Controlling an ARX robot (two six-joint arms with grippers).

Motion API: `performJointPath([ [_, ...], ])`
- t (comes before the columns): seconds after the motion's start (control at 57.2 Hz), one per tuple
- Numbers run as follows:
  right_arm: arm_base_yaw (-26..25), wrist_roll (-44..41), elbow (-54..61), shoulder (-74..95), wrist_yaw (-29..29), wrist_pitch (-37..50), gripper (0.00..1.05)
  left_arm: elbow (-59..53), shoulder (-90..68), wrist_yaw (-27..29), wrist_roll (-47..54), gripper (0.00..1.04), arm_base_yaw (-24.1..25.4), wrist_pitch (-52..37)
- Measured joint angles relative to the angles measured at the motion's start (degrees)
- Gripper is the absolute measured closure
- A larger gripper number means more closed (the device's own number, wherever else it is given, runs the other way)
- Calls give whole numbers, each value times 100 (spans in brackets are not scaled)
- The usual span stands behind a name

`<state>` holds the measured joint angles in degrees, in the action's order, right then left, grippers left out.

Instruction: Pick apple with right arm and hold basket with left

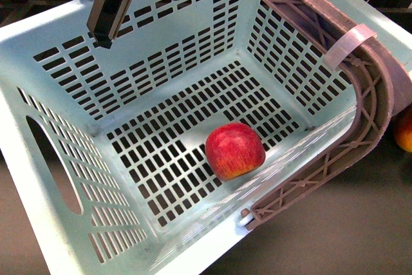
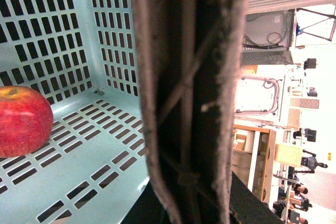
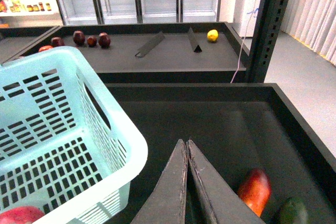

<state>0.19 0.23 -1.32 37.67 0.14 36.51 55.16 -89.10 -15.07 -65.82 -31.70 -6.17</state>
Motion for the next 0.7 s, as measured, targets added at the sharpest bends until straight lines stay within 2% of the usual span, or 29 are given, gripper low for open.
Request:
performJointPath([
  [0.699, -7, -4, 31, -2017, -4, -1897, 103, 0, -2, 0, 4, 98, 2, 0],
])
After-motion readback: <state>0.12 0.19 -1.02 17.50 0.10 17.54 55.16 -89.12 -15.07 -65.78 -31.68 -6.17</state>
